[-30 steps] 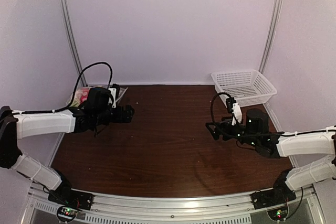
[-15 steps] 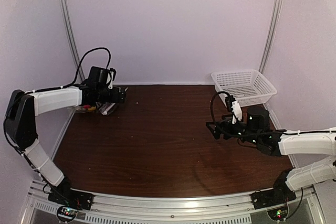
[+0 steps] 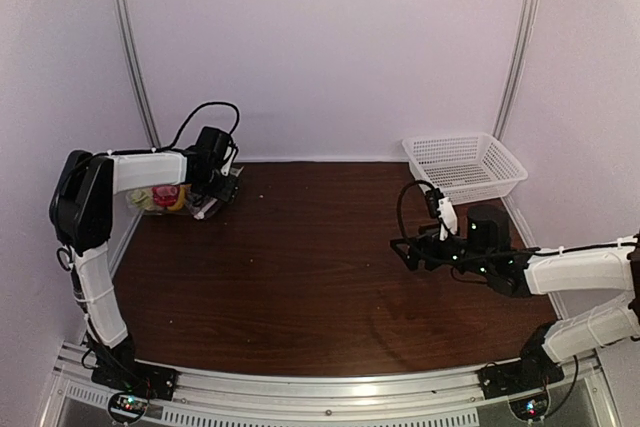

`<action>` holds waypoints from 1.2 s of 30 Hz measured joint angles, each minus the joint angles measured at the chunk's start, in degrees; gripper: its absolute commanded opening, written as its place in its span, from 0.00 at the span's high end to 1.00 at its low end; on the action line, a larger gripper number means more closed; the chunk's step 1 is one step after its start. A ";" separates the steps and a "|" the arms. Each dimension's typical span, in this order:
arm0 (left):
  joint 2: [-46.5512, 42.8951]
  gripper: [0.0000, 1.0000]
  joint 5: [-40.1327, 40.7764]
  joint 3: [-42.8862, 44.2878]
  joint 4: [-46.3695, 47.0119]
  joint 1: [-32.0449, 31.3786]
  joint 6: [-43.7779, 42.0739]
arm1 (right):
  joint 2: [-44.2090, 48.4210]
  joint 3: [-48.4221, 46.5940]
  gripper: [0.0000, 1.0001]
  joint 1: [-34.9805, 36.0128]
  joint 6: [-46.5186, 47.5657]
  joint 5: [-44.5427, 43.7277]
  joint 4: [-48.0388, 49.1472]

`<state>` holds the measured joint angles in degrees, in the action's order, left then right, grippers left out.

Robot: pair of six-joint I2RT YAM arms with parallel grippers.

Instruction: Open the zip-top bag and remove the fake food

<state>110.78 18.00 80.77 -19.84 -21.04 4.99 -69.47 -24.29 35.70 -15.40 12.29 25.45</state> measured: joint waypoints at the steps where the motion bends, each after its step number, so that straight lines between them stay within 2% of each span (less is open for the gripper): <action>1: 1.03 0.30 0.48 0.59 -0.33 0.00 -0.39 | -0.52 0.04 0.00 -0.11 -0.07 0.42 0.22; 7: 7.30 0.35 4.39 4.63 -1.97 -0.02 -2.62 | -2.45 0.15 0.00 -0.39 -0.87 2.36 1.53; 15: 12.37 0.50 10.64 8.28 -2.58 0.00 -5.66 | -2.56 0.15 0.00 -0.72 -1.25 3.19 2.05; 20: 13.66 0.70 13.97 8.76 -2.80 0.00 -6.64 | -2.56 0.15 0.00 -0.87 -1.31 3.21 2.01; 25: 13.68 1.00 16.33 8.76 -2.86 -0.02 -7.32 | -2.56 0.13 0.00 -0.87 -1.33 3.23 1.97; 36: 12.22 1.00 17.64 7.43 -3.23 -2.99 -8.55 | -2.36 -1.70 0.01 -1.09 0.17 3.41 -0.63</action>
<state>123.00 35.64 88.20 -23.07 -24.03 -3.55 -71.83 -26.00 34.61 -15.22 15.70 24.82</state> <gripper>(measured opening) 0.012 0.995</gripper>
